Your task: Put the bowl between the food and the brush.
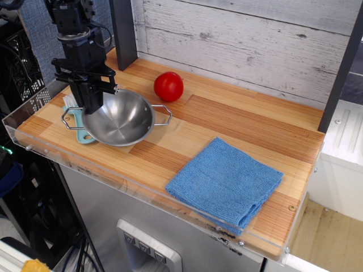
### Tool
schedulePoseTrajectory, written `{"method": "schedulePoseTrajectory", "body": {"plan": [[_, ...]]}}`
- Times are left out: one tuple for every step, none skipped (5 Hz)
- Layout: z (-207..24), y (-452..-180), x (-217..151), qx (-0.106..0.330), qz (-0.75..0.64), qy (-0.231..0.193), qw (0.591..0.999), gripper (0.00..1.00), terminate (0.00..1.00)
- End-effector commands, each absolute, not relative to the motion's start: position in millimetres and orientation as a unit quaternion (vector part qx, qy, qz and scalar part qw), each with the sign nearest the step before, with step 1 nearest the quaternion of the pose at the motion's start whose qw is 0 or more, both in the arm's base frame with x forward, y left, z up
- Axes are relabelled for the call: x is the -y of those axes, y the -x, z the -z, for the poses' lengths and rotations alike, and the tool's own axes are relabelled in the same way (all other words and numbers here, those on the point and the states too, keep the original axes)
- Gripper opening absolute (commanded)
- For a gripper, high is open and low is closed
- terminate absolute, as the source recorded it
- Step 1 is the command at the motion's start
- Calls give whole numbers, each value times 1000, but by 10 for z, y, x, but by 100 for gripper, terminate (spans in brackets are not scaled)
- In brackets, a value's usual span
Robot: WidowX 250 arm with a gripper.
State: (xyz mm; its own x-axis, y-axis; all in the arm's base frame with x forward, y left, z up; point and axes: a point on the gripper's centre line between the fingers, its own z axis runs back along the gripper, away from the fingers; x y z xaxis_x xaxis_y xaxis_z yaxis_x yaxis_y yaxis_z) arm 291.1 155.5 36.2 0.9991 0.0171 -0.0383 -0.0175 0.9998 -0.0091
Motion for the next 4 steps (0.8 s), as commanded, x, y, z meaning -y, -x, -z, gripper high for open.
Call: {"method": "schedulePoseTrajectory", "body": {"plan": [[-527,-2910,-1711,-3,-21,-8,1000,100,0],[-569,-2936,-1730,-2,-21,-4,1000,100,0],[-893,-2960,-1767,33,-32,3,999,100,0],[-1302,-2971,-1812,80,-55,4,995,100,0]]}}
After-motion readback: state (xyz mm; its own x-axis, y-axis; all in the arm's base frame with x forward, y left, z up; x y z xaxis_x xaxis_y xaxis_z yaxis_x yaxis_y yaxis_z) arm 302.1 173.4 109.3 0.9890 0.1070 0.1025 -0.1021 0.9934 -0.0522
